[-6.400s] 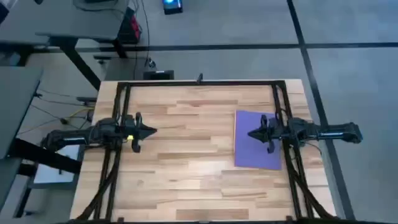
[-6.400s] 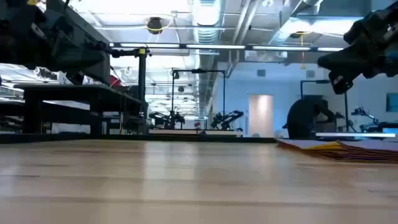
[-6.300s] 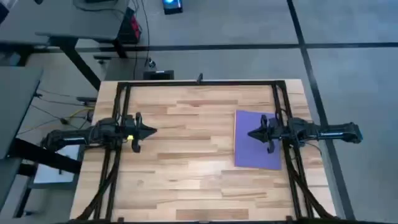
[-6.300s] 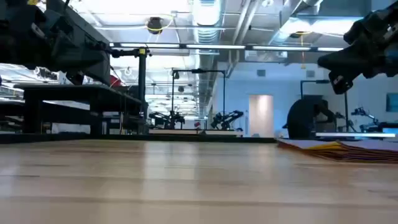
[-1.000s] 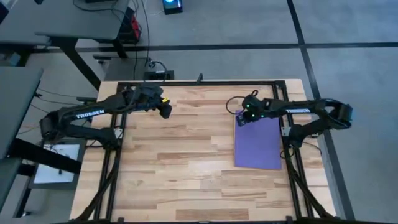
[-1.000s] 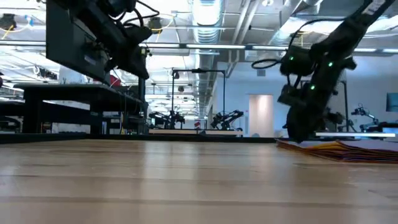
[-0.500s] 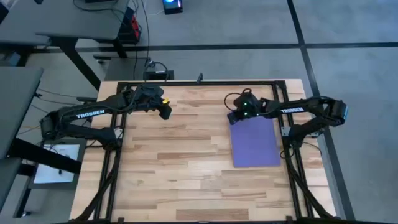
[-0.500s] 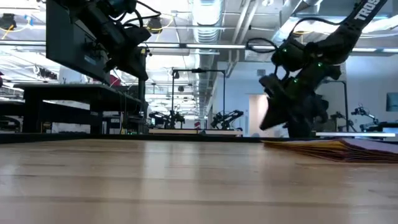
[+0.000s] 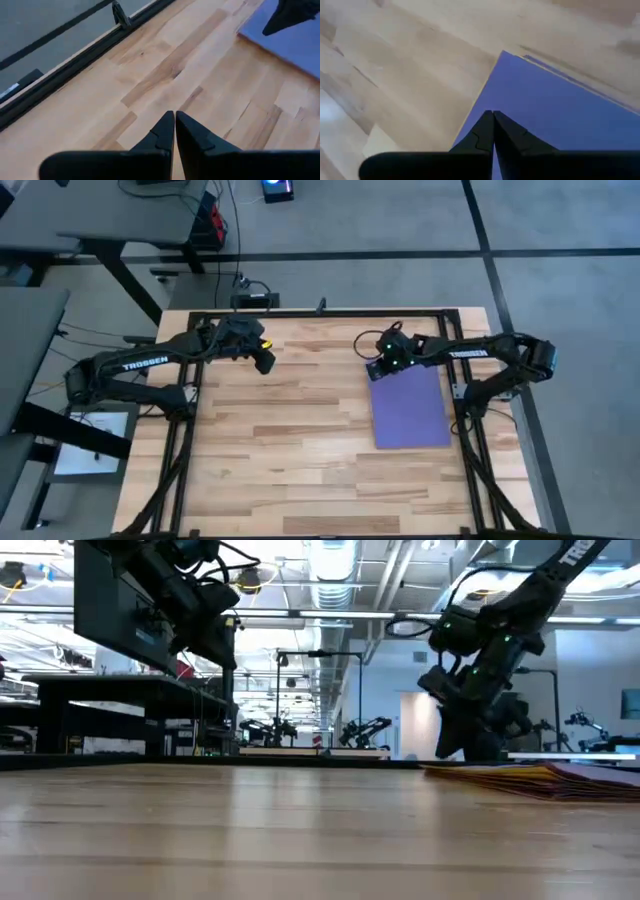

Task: Organize paper
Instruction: Move the purple paper to the top left of the table

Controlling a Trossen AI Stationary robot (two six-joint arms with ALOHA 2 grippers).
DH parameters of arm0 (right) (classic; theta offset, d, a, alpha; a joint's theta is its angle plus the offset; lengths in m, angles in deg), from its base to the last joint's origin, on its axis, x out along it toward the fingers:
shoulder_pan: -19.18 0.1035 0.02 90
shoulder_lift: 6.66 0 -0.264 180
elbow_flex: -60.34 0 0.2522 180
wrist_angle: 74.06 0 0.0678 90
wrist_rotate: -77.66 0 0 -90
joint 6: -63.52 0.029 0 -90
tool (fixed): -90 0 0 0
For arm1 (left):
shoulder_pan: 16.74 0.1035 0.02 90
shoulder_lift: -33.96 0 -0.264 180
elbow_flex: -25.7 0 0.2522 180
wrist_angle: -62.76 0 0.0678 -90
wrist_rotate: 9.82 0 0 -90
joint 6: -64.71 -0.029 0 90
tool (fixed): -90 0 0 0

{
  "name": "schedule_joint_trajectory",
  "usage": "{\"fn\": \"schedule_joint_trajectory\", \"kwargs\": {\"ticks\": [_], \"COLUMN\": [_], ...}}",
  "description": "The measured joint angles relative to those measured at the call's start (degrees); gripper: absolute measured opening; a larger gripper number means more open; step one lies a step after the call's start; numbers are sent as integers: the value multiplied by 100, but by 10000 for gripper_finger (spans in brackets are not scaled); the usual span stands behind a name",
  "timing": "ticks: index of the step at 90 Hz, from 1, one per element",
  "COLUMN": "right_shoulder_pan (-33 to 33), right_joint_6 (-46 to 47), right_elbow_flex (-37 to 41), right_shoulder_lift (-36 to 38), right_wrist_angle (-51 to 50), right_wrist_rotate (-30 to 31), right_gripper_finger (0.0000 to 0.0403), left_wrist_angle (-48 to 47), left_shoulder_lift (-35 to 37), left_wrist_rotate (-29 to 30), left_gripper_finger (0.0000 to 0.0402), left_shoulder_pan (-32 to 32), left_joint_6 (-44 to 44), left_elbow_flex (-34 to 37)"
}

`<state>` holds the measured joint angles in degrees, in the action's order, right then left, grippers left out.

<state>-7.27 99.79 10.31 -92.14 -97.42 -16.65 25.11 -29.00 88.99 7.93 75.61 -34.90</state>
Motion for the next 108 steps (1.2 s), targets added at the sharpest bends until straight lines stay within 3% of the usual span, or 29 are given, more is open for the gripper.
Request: {"fn": "schedule_joint_trajectory", "kwargs": {"ticks": [18, 31, 39, 48, 63, 70, 78, 91, 108], "right_shoulder_pan": [235, 371, 405, 359, 112, -141, -396, -249, 170], "right_joint_6": [121, -141, -728, -1237, -1707, -1552, -1146, -613, -220], "right_elbow_flex": [-155, -321, -615, -1059, -1519, -1412, -1057, -561, -494], "right_shoulder_lift": [-587, -866, -925, -660, 147, 433, 530, 337, -301], "right_wrist_angle": [729, 2248, 2125, 1016, -1423, -2011, -1905, -879, -394], "right_wrist_rotate": [-252, -1578, -2111, -1860, 153, 657, 547, -338, -308], "right_gripper_finger": [0, 0, 0, 0, 0, 0, 0, 0, 0], "left_wrist_angle": [-325, -269, -282, -206, 18, 40, 17, 35, -113], "left_shoulder_lift": [0, 0, 0, 0, 0, 0, 0, 0, 0], "left_wrist_rotate": [-2, -1, -1, -1, -3, -2, -3, -1, -3], "left_gripper_finger": [0, 0, 0, 0, 0, 0, 0, 0, 0], "left_shoulder_pan": [0, 0, 0, 0, 0, 0, 0, 0, 0], "left_joint_6": [-79, -115, -256, -306, 196, 237, 163, -35, 43], "left_elbow_flex": [18, 18, 18, 18, 18, 18, 18, 18, 18]}}
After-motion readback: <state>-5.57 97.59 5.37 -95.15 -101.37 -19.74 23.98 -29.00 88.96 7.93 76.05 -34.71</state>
